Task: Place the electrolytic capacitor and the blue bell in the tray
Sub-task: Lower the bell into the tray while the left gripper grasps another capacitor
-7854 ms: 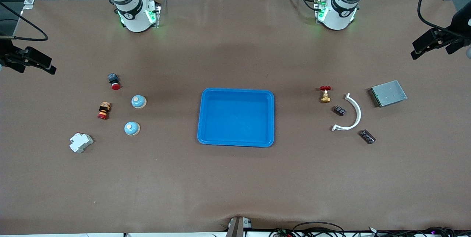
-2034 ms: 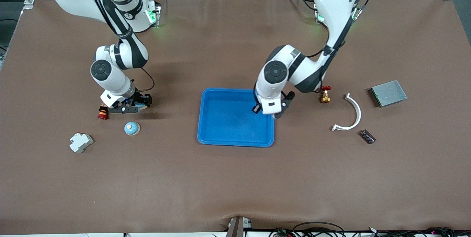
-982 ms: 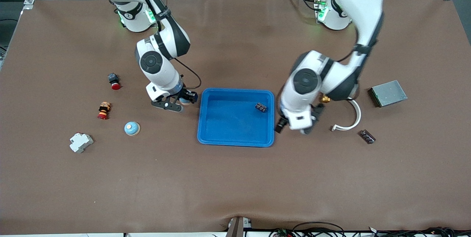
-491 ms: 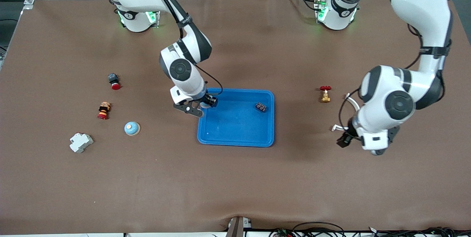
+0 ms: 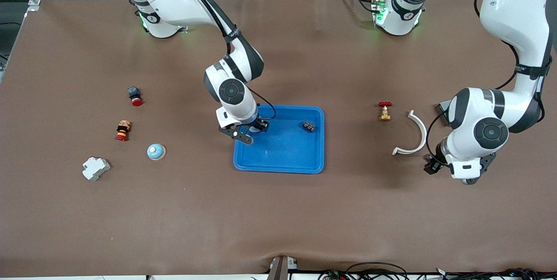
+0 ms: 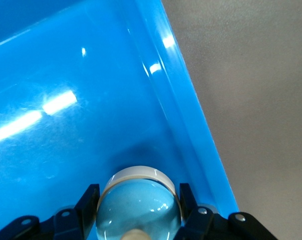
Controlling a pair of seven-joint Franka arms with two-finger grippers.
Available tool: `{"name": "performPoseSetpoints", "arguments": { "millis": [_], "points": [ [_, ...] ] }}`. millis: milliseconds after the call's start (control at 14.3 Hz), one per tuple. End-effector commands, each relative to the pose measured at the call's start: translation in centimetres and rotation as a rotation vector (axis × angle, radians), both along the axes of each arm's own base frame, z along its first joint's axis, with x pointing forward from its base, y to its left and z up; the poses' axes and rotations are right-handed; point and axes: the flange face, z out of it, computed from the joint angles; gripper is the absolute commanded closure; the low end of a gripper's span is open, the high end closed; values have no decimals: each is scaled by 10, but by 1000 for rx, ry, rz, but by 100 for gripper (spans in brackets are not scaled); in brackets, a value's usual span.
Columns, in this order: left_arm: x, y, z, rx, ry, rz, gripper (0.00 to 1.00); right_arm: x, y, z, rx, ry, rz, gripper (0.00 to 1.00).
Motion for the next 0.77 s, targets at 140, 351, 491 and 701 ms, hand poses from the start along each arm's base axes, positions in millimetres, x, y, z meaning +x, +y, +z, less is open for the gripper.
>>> {"name": "performPoseSetpoints", "arguments": {
  "millis": [140,351,491,701],
  "points": [
    [-11,24,-32,10,-40,-35,24,1,23,-13,1,2,-49,100],
    [-14,30,-51,8,-22,-34,31,-2,28,-22,-6,6,-45,100],
    [-13,39,-54,2,-32,-22,43,-1,29,-21,-7,3,-80,50],
    [-12,43,-59,-3,-41,-16,81,4,36,-6,-8,-19,-71,0]
  ]
}}
